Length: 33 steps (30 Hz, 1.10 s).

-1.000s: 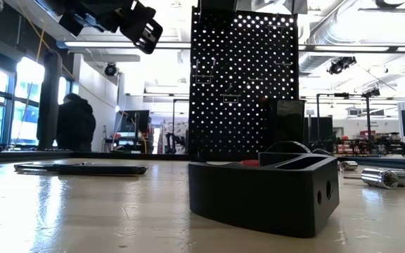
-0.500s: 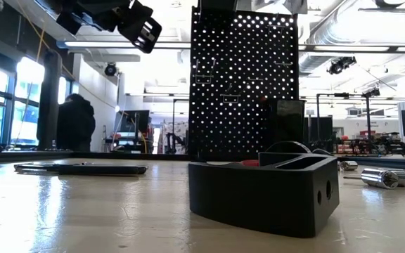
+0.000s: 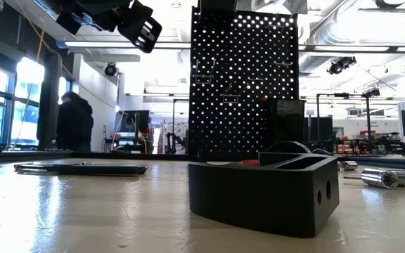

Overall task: Hang tools onto peg board
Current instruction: Hang the blue pick tool on the top hook on the peg board

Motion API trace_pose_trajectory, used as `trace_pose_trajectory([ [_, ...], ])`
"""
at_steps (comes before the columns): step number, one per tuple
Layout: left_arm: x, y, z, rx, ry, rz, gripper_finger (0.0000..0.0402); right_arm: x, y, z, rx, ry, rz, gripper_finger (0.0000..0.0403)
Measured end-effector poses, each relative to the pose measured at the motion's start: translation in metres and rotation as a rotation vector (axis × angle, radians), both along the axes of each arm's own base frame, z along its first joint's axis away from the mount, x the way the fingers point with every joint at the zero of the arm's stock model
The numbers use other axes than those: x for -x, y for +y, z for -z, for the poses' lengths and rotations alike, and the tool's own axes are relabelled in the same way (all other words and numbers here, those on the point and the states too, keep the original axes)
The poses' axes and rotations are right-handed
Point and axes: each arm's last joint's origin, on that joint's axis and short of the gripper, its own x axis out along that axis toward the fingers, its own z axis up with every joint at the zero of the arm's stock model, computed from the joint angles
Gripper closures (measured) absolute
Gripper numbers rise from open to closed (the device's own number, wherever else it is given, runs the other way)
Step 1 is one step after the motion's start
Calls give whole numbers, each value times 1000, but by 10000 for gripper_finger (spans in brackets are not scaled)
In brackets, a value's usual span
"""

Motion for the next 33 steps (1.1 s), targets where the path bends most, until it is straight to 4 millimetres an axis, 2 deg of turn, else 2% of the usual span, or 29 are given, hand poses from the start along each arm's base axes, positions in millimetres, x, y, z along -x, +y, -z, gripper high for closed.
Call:
trace_pose_trajectory([
  [7,0,0,0,-2,0,-3,268,16,22,2,22,-17,56,391],
  [15,0,0,1,-1,7,-4,268,42,57,10,56,-38,145,391],
  [23,0,0,1,-1,7,-3,268,73,95,24,100,-73,352,391],
  [28,0,0,1,-10,1,0,268,90,113,39,97,-84,503,391],
  [33,0,0,1,-9,1,0,268,98,118,64,72,-70,647,391],
])
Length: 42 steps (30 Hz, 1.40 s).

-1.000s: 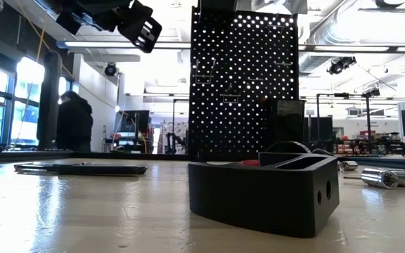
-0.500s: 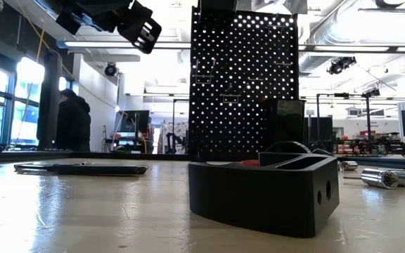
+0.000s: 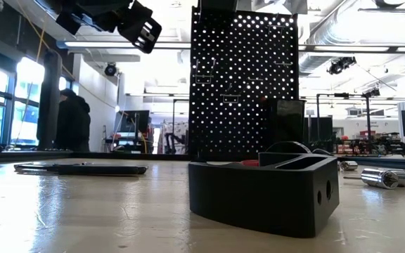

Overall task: Hang tools onto peg board
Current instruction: Hang the blue pick tool on the top hook on the peg board

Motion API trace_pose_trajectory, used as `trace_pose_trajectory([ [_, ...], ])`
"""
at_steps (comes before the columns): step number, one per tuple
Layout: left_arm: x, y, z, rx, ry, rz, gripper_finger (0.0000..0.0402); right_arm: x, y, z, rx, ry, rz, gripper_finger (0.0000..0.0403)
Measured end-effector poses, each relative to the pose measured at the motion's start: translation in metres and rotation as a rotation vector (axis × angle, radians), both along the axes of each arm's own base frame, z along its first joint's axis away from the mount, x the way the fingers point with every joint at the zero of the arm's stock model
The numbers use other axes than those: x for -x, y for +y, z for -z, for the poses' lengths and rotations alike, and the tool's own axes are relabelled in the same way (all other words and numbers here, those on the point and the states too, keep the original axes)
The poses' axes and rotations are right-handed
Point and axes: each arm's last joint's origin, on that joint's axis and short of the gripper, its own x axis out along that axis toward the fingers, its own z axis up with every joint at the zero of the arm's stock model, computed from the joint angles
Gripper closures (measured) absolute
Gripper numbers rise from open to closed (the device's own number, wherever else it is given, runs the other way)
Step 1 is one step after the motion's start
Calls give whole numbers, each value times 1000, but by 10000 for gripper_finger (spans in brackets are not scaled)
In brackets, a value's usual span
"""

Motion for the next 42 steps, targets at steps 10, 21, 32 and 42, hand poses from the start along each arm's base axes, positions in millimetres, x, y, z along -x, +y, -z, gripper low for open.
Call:
trace_pose_trajectory([
  [10,1,0,2,1,19,0,268,-14,-17,60,37,-100,-109,391],
  [21,1,0,2,24,45,-10,268,-89,-108,103,-28,-181,-542,391],
  [32,2,0,4,32,75,-17,268,-152,-182,62,-159,-3,-692,391],
  [42,2,-2,5,12,69,-16,268,-169,-230,39,-279,51,-737,391],
])
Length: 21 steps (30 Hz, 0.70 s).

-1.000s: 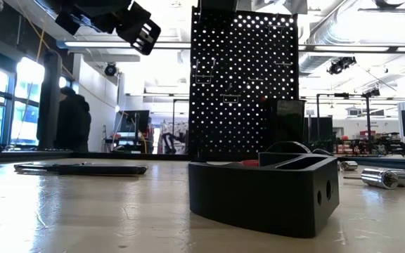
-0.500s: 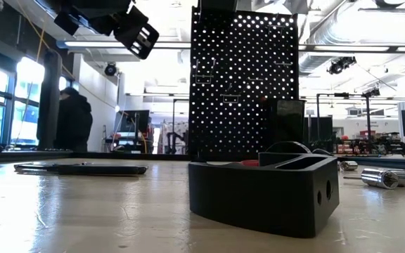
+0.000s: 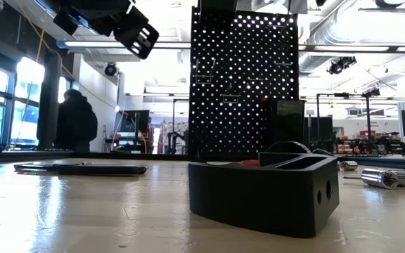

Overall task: Hang tools onto peg board
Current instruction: Hang the blue pick tool on the top hook on the peg board

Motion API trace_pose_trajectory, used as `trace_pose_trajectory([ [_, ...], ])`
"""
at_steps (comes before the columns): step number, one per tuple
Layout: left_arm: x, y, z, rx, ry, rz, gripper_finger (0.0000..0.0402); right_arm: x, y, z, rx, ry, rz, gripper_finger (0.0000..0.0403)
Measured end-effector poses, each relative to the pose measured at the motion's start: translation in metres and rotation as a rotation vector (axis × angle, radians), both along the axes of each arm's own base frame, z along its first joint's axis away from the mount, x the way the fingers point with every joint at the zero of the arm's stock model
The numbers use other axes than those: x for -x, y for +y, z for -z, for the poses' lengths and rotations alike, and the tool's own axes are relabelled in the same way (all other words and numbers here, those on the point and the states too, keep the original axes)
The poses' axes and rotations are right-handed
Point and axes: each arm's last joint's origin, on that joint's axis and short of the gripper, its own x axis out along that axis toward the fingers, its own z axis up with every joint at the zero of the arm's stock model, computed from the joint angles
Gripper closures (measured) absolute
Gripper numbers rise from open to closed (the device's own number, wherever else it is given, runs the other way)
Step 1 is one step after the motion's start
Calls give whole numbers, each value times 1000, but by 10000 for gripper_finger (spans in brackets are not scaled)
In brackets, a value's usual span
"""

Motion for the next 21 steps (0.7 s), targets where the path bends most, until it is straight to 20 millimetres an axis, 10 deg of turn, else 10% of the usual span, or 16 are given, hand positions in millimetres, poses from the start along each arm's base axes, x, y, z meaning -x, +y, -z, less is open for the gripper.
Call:
trace_pose_trajectory([
  [21,0,1,2,-32,3,-10,268,-2,-33,-4,-25,32,13,392],
])
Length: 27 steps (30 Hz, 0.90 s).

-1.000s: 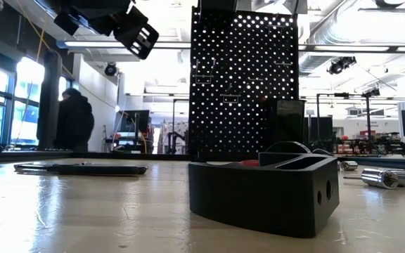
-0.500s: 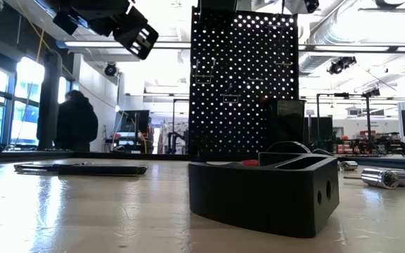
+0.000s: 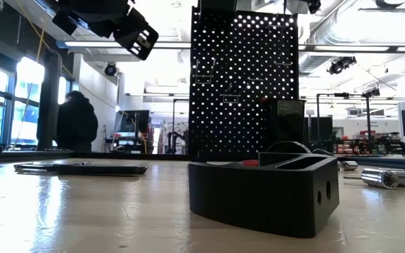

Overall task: Hang tools onto peg board
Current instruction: Hang the blue pick tool on the top hook on the peg board

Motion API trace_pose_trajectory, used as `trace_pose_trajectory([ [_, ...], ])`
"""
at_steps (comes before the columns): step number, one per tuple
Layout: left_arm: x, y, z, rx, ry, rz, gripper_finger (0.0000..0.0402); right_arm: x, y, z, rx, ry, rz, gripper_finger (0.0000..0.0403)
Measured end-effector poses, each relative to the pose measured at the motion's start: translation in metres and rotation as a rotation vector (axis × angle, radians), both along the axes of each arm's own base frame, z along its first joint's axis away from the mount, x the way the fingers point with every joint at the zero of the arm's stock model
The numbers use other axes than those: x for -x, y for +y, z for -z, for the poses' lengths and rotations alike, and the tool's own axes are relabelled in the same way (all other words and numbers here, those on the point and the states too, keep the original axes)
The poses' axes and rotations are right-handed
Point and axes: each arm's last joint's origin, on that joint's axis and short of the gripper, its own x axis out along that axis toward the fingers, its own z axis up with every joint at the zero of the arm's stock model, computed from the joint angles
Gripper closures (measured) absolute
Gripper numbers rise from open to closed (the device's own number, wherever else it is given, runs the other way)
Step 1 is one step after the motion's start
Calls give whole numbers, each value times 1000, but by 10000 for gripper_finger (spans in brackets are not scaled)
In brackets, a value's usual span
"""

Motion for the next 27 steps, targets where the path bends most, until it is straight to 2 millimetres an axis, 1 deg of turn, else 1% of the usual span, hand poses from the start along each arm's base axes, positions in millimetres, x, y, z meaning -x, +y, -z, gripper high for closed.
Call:
trace_pose_trajectory([
  [8,0,0,0,8,11,-16,268,-10,-22,12,-22,22,-24,392],
  [12,1,0,1,10,25,-16,268,-13,-29,17,-29,32,-25,392],
  [21,1,0,2,-2,28,-9,268,-1,-31,18,-17,44,13,392],
  [27,1,1,2,-9,20,-12,268,2,-31,21,-28,68,12,392],
])
